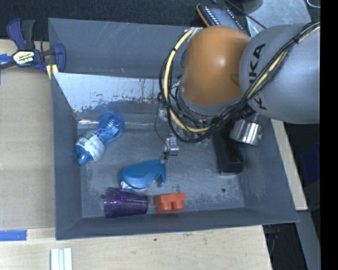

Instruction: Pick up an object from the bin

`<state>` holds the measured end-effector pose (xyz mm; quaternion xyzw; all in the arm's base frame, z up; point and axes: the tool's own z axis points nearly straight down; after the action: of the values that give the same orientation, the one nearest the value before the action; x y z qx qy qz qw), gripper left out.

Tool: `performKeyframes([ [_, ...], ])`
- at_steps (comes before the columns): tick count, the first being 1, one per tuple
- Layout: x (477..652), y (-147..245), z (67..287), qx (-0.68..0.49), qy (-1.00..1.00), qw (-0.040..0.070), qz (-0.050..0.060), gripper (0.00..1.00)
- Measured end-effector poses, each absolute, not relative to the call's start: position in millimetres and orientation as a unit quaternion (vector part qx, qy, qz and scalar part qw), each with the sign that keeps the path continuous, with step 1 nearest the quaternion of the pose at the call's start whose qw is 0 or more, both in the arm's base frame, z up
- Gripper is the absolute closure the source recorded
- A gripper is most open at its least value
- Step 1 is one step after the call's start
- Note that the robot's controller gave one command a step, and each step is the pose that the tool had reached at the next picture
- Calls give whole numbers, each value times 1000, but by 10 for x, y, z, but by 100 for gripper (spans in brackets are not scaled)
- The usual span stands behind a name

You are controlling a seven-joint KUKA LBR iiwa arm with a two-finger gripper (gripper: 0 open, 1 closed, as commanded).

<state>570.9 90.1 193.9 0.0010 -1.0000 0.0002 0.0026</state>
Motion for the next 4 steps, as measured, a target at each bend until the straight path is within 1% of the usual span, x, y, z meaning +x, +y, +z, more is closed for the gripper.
performKeyframes([
  [1, 5726, 897, 1988, 0, -1000, -2, 0, 0],
  [2, 5424, 896, 1356, 36, -999, -2, 0, 0],
  [3, 5146, 1110, 929, 135, -991, -1, 0, 0],
  [4, 5596, 998, 728, 176, -984, -3, 1, 100],
])
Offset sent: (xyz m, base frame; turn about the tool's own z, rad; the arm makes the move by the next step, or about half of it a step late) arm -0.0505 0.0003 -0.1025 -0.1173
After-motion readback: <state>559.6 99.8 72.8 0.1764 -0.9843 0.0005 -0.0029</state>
